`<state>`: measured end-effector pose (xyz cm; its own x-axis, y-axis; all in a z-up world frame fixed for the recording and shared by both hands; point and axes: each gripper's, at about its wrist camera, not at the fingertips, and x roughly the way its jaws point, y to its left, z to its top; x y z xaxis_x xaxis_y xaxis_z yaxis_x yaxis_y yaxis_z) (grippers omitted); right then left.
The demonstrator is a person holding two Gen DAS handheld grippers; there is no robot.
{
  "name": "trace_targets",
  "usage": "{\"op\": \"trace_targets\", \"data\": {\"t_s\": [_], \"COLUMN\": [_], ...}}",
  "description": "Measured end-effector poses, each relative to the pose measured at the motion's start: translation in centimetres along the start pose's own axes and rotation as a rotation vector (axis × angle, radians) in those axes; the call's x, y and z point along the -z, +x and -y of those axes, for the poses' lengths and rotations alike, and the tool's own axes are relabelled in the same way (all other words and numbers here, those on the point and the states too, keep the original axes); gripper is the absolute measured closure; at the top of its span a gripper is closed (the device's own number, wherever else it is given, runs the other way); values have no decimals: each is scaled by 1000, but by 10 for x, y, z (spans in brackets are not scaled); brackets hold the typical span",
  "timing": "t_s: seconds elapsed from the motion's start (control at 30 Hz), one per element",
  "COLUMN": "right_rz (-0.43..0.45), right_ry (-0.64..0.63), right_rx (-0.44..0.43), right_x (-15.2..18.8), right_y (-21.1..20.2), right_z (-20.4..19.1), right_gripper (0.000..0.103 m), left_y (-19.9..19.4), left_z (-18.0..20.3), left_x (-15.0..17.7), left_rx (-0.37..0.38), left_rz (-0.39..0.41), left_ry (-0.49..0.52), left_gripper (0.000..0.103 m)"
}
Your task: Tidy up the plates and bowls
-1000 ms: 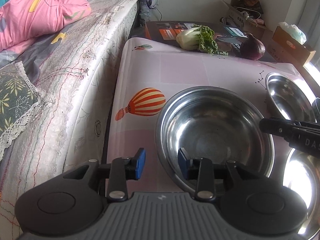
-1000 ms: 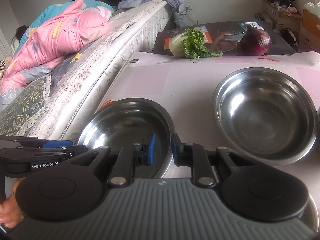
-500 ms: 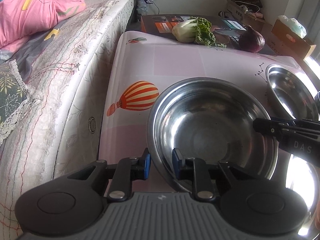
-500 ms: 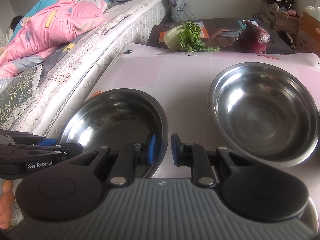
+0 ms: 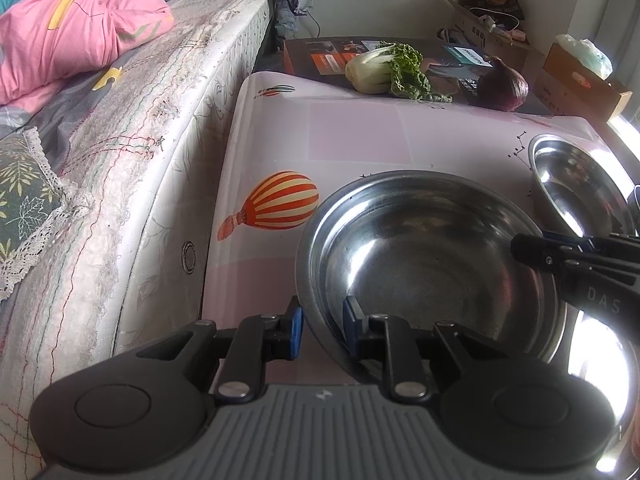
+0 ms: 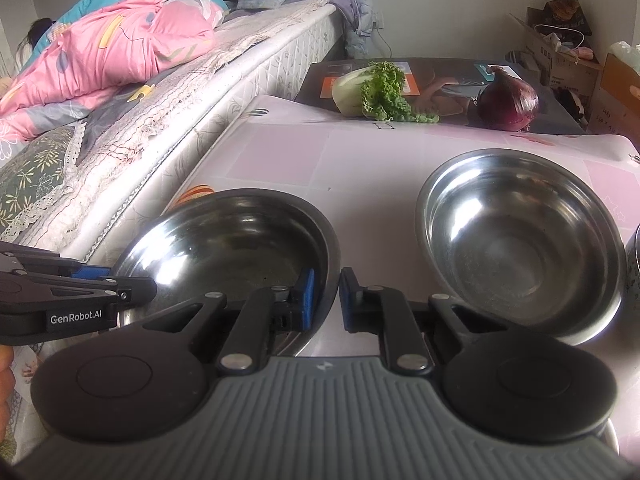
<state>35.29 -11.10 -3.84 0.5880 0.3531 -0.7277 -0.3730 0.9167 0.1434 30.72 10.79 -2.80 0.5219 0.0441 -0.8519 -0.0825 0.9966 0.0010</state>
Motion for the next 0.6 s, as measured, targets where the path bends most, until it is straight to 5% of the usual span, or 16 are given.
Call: {"op": "trace_targets", "data": {"t_s": [0.6], "right_rz": [59], "right_ry": [11], "right_rx": [-4], "right_x": [-7], "right_y": [-28], "right_z": [6], "right_gripper": [90], "left_y": [-31], "left_z": [9], "left_x": [-11], "left_rx": [15], "left_rz": [74], "left_ry": [17], "left_gripper": [81]}}
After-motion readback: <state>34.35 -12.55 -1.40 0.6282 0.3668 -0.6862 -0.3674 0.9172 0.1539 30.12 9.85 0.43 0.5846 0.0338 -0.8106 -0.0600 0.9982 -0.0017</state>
